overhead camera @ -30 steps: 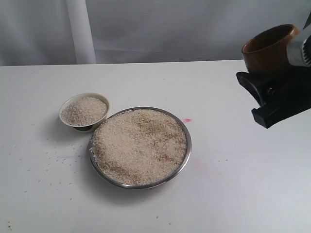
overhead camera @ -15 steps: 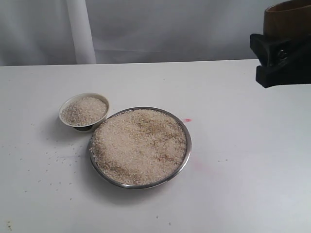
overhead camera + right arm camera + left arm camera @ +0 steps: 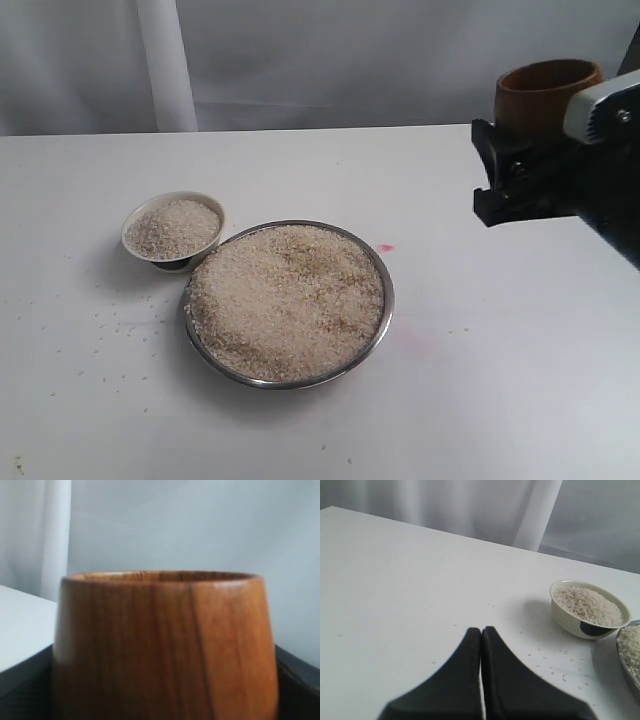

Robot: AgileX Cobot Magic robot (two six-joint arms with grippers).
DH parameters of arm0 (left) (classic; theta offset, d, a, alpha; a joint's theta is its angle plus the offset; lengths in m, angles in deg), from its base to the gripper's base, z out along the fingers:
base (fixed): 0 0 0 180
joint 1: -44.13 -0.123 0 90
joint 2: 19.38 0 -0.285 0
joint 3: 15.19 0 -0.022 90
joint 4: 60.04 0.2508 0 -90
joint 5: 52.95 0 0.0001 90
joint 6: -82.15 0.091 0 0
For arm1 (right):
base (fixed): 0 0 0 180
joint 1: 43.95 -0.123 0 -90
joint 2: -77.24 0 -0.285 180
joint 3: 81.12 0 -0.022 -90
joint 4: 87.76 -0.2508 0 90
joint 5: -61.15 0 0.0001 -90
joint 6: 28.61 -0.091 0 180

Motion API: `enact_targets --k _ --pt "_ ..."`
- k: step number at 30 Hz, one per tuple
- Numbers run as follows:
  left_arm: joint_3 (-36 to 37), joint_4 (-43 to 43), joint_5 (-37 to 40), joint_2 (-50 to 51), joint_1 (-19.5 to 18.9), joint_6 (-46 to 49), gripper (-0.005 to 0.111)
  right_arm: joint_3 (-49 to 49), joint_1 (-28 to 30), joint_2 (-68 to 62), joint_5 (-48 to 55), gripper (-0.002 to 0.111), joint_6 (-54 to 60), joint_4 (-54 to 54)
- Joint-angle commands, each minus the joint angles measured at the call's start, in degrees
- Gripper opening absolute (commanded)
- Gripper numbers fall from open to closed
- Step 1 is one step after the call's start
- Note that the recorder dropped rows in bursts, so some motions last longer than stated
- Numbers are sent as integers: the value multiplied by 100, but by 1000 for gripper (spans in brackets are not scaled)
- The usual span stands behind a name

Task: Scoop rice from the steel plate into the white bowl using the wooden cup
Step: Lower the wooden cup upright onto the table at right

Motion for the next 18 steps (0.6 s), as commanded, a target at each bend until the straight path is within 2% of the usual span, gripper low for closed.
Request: enact_targets --k 1,8,12,18 --pt "-8 -31 -37 2 37 -21 0 30 37 -597 -475 0 -126 187" --pt "-8 -31 -37 2 37 -21 0 30 37 -1593 -1429 0 -137 159" --pt "-8 -31 -37 2 37 -21 0 30 37 -2097 -1971 0 -137 -266" --pt "-8 -31 -37 2 37 -21 0 30 37 -2674 -2281 0 -137 -426"
